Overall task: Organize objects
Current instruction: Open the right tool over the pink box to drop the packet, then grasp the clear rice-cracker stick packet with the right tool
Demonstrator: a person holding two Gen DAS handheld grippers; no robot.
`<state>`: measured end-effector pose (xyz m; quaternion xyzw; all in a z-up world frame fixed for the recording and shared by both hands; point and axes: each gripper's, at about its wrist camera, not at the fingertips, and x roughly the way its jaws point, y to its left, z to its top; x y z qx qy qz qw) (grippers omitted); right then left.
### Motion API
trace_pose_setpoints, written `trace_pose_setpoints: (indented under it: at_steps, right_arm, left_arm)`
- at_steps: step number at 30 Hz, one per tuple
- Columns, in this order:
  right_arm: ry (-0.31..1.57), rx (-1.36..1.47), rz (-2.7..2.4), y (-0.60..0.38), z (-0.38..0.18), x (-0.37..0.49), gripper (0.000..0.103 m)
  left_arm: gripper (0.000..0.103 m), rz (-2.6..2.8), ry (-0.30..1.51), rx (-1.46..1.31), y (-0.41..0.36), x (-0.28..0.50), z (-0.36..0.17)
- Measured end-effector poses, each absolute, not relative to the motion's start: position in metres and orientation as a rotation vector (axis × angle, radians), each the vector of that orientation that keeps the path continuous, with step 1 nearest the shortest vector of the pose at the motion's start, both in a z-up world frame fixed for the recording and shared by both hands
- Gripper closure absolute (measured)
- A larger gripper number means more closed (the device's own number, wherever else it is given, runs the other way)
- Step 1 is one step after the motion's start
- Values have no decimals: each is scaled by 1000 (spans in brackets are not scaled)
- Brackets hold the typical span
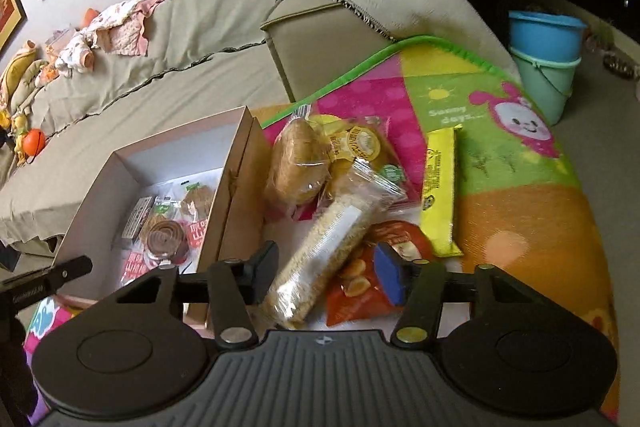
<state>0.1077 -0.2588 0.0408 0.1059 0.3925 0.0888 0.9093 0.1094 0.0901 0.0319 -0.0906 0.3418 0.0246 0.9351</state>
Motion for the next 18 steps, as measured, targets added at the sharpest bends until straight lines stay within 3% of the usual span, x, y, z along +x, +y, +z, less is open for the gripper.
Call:
trace_pose_setpoints:
  at_steps: [11, 18]
  right_arm:
    - [839, 177, 184, -241, 23, 135, 64]
    - [899, 85, 253, -246, 28, 104, 71]
  left_arm:
    - [88, 53, 700, -182, 91, 108, 31]
    - [88, 51, 700, -183, 91, 108, 30]
